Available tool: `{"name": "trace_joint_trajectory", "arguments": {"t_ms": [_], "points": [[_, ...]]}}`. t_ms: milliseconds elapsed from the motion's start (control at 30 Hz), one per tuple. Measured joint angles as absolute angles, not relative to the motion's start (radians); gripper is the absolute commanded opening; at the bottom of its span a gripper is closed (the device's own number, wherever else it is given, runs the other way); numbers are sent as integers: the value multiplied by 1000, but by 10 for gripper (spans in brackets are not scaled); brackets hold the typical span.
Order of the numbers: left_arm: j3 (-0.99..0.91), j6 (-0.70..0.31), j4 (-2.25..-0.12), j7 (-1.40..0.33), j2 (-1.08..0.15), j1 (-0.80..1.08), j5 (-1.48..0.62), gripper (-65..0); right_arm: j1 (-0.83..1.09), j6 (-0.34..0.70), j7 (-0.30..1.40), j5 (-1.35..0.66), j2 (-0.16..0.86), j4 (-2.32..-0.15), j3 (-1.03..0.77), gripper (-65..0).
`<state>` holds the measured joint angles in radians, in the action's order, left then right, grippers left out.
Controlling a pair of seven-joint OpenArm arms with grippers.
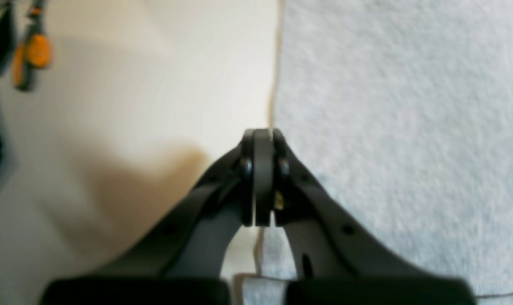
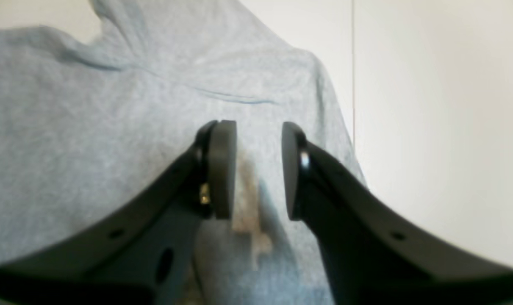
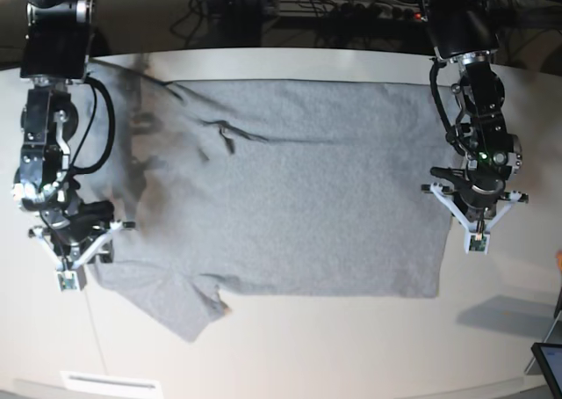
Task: Fold the T-shirt properly
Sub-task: 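Release the shoulder edge and move both grippers along the shirt's side edges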
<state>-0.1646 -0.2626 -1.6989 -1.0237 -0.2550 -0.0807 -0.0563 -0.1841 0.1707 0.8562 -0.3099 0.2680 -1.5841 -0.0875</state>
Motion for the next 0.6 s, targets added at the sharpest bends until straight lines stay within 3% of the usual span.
{"name": "trace_joint_trajectory", "arguments": {"t_ms": [200,333,467,600], "points": [[-178,-262,-1692,-1025,-258,-85,-52,-648,-353,305,846,-305,302,-1351,-150,-427],[-214,-265,-1691,-1016,-250,-88,-63,-647,-432,435,845,-307,345,-1191,-209,-252],[-236,-259,-1681,-1024,-261,-112,-47,-645,-457,466,799,-305,342,-1100,-211,-73],[-230,-262,-1636,-1011,-260,-135,-56,-588,-494,471,755,-308,336,-994,-209,-26]]}}
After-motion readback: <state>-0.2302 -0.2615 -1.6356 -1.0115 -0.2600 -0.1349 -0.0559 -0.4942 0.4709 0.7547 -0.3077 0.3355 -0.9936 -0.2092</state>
